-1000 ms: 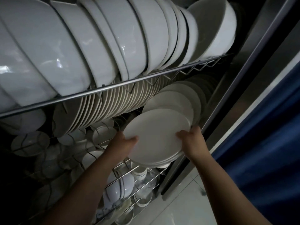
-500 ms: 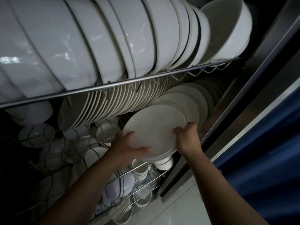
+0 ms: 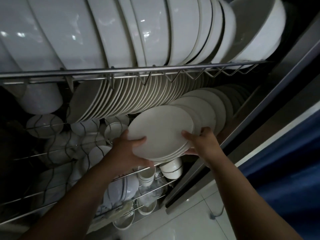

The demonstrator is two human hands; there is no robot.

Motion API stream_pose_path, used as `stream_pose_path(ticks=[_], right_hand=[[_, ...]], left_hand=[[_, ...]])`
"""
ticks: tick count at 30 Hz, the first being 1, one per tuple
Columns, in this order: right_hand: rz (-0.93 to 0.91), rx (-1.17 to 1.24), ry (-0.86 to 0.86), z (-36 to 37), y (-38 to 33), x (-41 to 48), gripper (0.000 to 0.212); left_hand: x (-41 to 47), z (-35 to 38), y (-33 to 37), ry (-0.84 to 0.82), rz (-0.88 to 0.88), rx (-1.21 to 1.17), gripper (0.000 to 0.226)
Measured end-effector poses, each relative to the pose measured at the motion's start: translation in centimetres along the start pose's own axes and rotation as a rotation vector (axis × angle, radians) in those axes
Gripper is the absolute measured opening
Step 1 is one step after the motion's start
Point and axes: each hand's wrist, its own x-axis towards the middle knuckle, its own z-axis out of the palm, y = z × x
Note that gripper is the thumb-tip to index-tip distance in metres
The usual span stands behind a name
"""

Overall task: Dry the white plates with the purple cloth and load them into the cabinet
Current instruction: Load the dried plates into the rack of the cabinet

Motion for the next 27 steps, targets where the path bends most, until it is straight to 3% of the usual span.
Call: stream_pose_path(ticks=[4,6,8,10,13,17,20,27], right_hand=[[-0.007,-0.047,-0.047,0.0,0.4,-0.3,0.096],[-0.005,-0.085,-0.037,0.4,0.7,-0.5,0.111],[-0.018,-0.081,-0.047,0.7,0.8,-0.6,0.114],[0.008,-0.054,-0.064,0.9,0.5,-0.6,0.110],[0.038,-0.053,-0.056,0.5,0.6,0.1,0.086],[-0.064,-0.247,0.079,0.0,-0.5,0.3,0.092],[-0.179,-0.426,0.159,-1.0,-2.3,0.4,0.080],[-0.213,-0.643,0.147,-0.7,-3.0,0.3,0.075]], left_hand=[[-0.7,0.0,-0.9,0.061,0.020,-0.094,0.087],[-1.0,-0.3,-1.0,0.076,-0.001,-0.125,0.103],[-1.0,-0.4,-1.3,0.100,0.004,-0.124,0.121],[-1.1,-0.6,-1.1,0.097,-0.011,-0.125,0.115],[-1.2,-0.3,-0.5,0.117,-0.001,-0.106,0.092],[-1.0,0.6,0.7,0.098,0.020,-0.114,0.079],[-0.1,1.2,1.2,0.013,-0.001,-0.207,0.078],[0.6,1.5,2.6,-0.037,0.002,-0.125,0.073]])
